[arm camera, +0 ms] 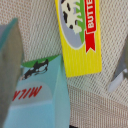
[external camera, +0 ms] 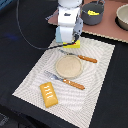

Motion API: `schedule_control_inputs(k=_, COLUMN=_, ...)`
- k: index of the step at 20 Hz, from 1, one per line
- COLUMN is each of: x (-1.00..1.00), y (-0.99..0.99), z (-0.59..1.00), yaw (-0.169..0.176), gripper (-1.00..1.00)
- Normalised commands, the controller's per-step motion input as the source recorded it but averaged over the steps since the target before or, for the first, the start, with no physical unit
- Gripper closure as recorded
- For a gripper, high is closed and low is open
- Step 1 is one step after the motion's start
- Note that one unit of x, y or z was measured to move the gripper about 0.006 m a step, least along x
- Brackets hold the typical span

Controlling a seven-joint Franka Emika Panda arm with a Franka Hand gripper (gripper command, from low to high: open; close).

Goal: Interact with the objects in diverse but meaningful ways.

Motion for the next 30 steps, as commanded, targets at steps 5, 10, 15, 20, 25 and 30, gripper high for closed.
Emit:
schedule_control_inputs(k=5, x=0.28, y=0.22, z=0.37, yaw=-0.019, gripper=-1.00)
schedule_control_inputs(k=10, x=0.49, y=0.10, z=0.87, yaw=-0.064, gripper=-1.00)
schedule_control_inputs(k=15, x=0.52, y=-0.35, z=0.68, yaw=-0.093, gripper=-1.00)
schedule_control_inputs(k=20, x=0.46, y=-0.64, z=0.44, yaw=-0.090, gripper=-1.00)
schedule_control_inputs(k=25, x=0.47, y=-0.80, z=0.23, yaw=-0.047, gripper=-1.00)
schedule_control_inputs(k=30, x=0.37, y=-0.87, z=0.08, yaw=-0.014, gripper=-1.00)
